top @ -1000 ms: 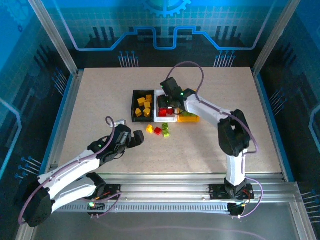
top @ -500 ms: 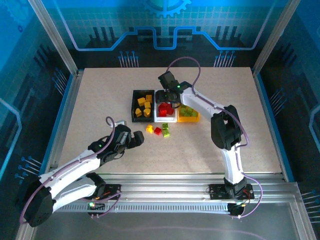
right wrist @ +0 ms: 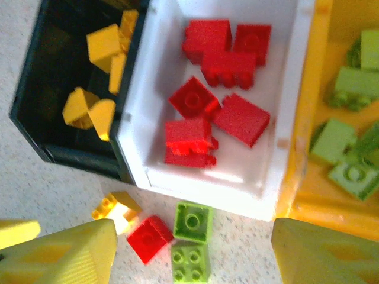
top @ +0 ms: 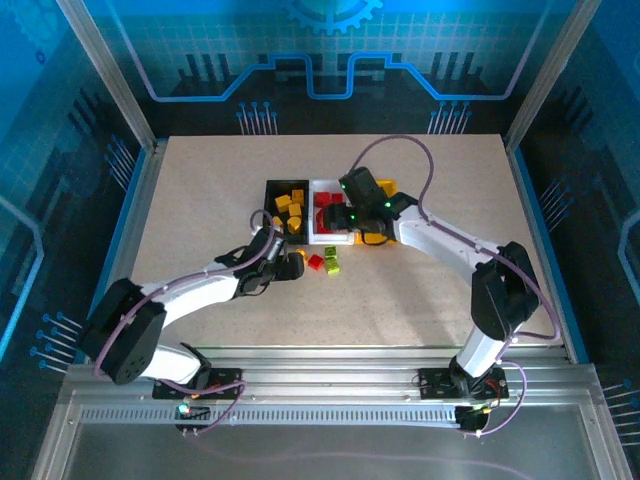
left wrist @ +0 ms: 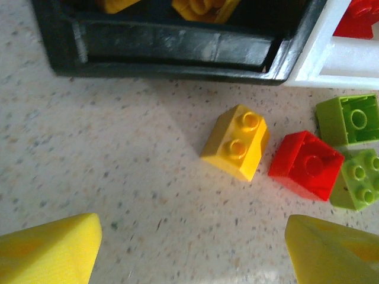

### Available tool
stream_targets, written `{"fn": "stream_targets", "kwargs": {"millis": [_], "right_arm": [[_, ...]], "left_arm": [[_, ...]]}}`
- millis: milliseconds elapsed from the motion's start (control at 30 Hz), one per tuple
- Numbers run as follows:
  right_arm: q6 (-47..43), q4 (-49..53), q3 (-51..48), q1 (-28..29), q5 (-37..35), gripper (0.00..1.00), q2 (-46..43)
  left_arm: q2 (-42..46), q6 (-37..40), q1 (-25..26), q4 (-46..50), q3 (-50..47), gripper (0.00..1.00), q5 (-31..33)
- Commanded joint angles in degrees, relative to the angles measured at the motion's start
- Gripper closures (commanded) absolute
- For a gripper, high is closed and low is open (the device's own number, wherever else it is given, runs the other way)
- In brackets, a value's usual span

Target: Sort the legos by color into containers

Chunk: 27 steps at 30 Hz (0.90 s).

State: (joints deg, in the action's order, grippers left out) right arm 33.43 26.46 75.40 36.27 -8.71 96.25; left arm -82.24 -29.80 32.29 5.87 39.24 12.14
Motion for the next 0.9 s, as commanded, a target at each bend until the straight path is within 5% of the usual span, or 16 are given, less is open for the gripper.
{"fn": "stream_targets", "kwargs": {"millis": [0, 367, 867], "right_arm": [[1.5, -2.1, -3.1, -0.1, 0.2, 0.29, -3.7], [1.9, -2.9, -7.1, -1.1, 0.3, 0.29, -8.1], [2.2, -3.5, -8.4, -2.3, 0.3, 0.29, -9.6]], "left_arm": [[-4.5, 4.6, -0.4, -5.8, 2.8, 0.19, -0.7], [-11.9, 7.6, -0.4, -11.6, 6.1, 0.32, 1.1], [-9.7, 4.2, 1.1, -8.7, 3.1, 0.73, 1.9]]}}
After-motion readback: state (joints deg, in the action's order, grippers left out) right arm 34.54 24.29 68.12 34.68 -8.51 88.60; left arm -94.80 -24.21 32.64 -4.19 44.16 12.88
